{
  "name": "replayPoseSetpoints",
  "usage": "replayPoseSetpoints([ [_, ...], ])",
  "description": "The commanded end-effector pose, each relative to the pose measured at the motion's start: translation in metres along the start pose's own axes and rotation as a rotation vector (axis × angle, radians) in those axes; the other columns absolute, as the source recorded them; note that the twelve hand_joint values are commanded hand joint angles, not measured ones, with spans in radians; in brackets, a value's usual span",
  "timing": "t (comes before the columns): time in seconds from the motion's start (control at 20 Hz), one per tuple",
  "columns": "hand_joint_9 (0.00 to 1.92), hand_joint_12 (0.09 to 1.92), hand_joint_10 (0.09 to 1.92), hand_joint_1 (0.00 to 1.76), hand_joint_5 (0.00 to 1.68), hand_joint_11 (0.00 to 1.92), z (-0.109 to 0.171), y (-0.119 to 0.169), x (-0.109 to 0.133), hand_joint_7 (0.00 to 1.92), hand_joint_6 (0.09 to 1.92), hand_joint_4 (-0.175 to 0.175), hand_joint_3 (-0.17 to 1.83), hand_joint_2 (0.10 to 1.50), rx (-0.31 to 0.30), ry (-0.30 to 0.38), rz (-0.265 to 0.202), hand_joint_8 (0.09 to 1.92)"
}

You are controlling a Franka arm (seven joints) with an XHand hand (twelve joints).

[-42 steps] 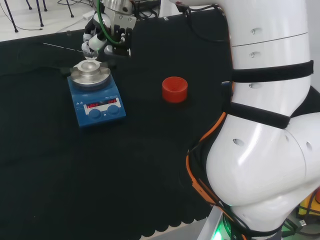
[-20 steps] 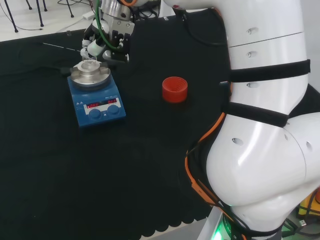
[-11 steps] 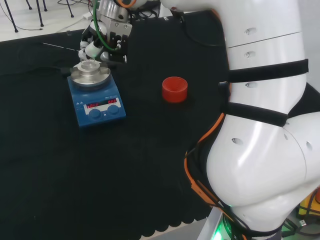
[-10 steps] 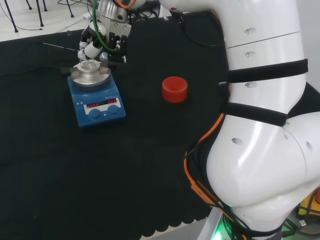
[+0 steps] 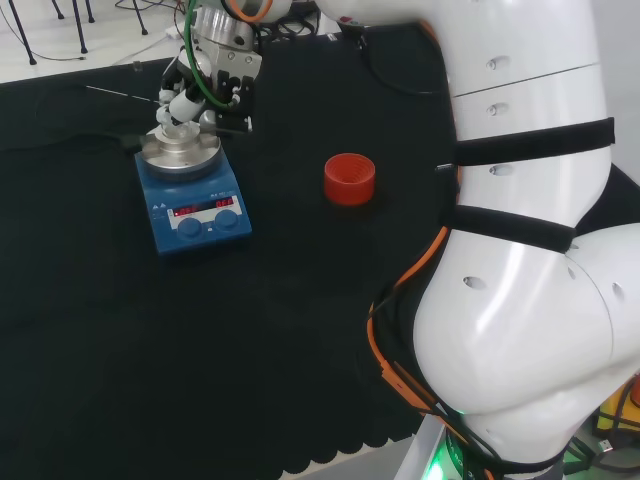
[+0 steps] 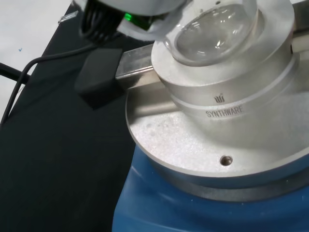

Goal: Place the round-bottom flask on the heater.

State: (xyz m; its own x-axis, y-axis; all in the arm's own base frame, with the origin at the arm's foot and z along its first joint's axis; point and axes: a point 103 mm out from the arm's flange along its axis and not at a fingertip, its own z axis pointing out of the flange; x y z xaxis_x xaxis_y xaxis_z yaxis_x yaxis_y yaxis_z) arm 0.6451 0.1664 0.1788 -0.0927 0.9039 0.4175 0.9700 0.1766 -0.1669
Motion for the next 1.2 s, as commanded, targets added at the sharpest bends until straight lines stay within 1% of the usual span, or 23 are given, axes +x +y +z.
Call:
replayPoseSetpoints([
  [0.05, 0.59, 1.33, 0.59, 1.09, 1.07, 0.19, 0.002, 0.002, -0.005, 0.37, 1.09, 0.072, 0.81, 0.69, 0.003, 0.005, 0.002, 0.59],
  [0.3, 0.59, 1.33, 0.59, 1.09, 1.07, 0.19, 0.004, 0.003, -0.006, 0.37, 1.09, 0.072, 0.81, 0.69, 0.004, 0.004, 0.006, 0.59],
  [0.4, 0.59, 1.33, 0.59, 1.09, 1.07, 0.19, 0.004, 0.003, -0.009, 0.37, 1.09, 0.072, 0.81, 0.69, 0.009, 0.029, 0.001, 0.59],
  [0.45, 0.59, 1.33, 0.59, 1.09, 1.06, 0.19, 0.005, 0.003, -0.011, 0.37, 1.10, 0.066, 0.80, 0.69, 0.011, 0.043, -0.001, 0.59],
  [0.5, 0.58, 1.33, 0.59, 1.09, 1.04, 0.19, 0.005, 0.003, -0.012, 0.36, 1.11, 0.048, 0.76, 0.72, 0.014, 0.051, -0.008, 0.59],
  [0.6, 0.56, 1.34, 0.60, 1.08, 1.00, 0.16, 0.005, 0.003, -0.012, 0.35, 1.11, 0.043, 0.62, 0.81, 0.010, 0.054, -0.030, 0.60],
  [0.7, 0.51, 1.35, 0.62, 1.00, 0.83, 0.10, 0.003, 0.002, -0.010, 0.32, 1.01, -0.022, 0.68, 0.75, 0.006, 0.047, -0.038, 0.60],
  [0.75, 0.49, 1.35, 0.63, 0.98, 0.74, 0.08, 0.002, 0.002, -0.010, 0.31, 0.98, -0.038, 0.73, 0.71, 0.007, 0.045, -0.039, 0.60],
  [0.85, 0.46, 1.36, 0.64, 0.96, 0.60, 0.04, 0.000, 0.002, -0.010, 0.29, 0.92, -0.048, 0.77, 0.67, 0.009, 0.047, -0.043, 0.60],
  [0.95, 0.44, 1.36, 0.65, 0.95, 0.47, 0.01, -0.001, 0.002, -0.011, 0.27, 0.81, -0.052, 0.79, 0.64, 0.010, 0.039, -0.044, 0.61],
  [1.05, 0.42, 1.35, 0.67, 0.94, 0.41, 0.00, -0.002, 0.001, -0.012, 0.25, 0.70, -0.054, 0.79, 0.62, 0.014, 0.023, -0.041, 0.63],
  [1.2, 0.40, 1.32, 0.68, 0.93, 0.38, 0.00, -0.006, 0.001, -0.012, 0.22, 0.55, -0.054, 0.79, 0.61, 0.007, 0.019, -0.042, 0.64],
])
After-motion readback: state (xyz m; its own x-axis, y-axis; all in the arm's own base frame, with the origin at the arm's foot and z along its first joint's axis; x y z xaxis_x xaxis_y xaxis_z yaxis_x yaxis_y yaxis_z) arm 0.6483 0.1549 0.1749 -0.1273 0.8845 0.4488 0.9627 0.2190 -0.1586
